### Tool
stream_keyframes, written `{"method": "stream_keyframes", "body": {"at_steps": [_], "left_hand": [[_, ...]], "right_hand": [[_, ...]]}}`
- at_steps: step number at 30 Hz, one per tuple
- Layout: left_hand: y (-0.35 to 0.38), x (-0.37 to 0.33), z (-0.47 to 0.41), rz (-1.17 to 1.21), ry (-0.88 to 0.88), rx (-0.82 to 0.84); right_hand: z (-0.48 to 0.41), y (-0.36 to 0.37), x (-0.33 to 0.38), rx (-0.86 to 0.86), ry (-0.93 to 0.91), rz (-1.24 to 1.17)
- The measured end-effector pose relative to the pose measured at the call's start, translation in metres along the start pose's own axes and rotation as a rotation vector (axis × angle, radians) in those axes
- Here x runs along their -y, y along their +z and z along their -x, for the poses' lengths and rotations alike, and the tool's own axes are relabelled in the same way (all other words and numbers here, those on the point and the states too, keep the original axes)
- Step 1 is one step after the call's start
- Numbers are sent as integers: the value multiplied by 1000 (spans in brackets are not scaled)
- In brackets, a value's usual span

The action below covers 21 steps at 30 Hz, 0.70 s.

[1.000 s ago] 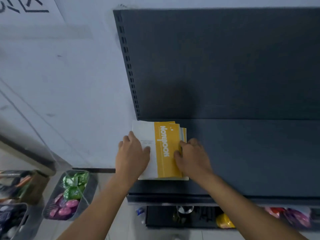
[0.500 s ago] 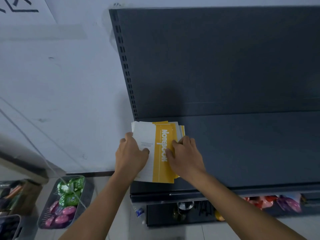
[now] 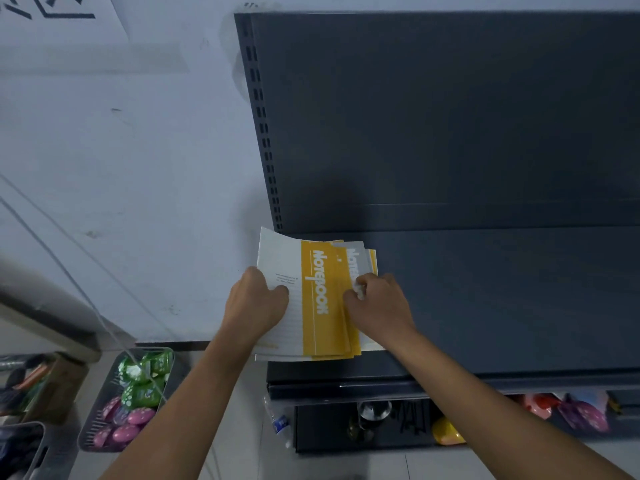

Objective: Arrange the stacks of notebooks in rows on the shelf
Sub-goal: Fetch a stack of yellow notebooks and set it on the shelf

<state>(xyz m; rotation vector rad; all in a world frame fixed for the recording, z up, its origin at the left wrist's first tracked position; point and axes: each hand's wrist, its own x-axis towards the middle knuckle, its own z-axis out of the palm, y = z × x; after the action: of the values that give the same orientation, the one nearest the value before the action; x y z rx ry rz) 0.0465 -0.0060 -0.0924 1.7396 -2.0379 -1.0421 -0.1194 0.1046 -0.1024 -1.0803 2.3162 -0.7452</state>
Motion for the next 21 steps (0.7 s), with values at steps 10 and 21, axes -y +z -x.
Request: {"method": "stream_keyframes", "body": {"at_steps": [10,21], "left_hand": [[-3,-2,7,207,104,21],[24,-37,23,178,249,39]], "right_hand": [[1,2,10,3,95,-125],[16,-36,-18,-133,114,-401]]}}
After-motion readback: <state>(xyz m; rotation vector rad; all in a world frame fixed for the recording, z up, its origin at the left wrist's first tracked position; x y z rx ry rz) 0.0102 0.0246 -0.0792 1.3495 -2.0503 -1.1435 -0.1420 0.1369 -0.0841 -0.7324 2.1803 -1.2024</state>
